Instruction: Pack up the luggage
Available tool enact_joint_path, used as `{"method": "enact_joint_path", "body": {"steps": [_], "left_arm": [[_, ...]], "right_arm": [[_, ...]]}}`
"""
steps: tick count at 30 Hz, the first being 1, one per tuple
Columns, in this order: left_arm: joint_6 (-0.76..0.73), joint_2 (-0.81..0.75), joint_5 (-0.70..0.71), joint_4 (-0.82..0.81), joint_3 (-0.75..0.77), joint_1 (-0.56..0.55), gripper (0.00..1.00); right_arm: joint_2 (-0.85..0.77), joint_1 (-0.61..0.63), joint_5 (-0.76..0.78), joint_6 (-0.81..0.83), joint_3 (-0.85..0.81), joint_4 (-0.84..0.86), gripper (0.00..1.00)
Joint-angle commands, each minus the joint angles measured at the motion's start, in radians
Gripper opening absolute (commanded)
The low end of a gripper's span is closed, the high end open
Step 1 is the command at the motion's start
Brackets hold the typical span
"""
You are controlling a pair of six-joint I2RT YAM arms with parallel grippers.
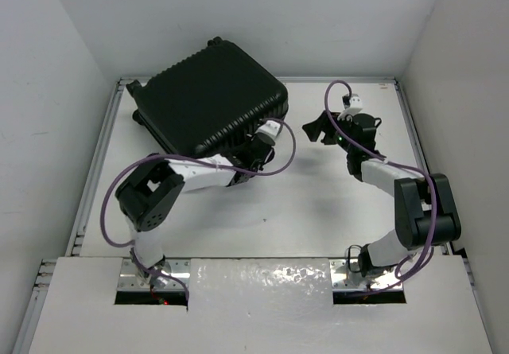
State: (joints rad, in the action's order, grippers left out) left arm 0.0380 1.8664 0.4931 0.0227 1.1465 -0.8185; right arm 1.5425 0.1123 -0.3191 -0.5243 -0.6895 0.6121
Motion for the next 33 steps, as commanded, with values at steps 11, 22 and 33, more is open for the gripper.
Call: {"method": "enact_joint_path", "body": {"steps": [11,22,33], "left_arm": [[0.836,-0.410,0.235,0.639,-0.376,-0.025,0.01],[0.706,-0.762,0.022,0.565,-0.344,-0.077,0.81],[0.689,-0.719,0.214,0.740,0.111,0.177,0.88]], "right_arm": [[-0.136,0.035,0.066,0.007,0.021,-0.211,0.79],[-0.003,0.144,0.238,0.125,-0.359,-0.645,0.99],[0.269,0.233,0.314,0.105,-0.698,-0.790,0.99]]}}
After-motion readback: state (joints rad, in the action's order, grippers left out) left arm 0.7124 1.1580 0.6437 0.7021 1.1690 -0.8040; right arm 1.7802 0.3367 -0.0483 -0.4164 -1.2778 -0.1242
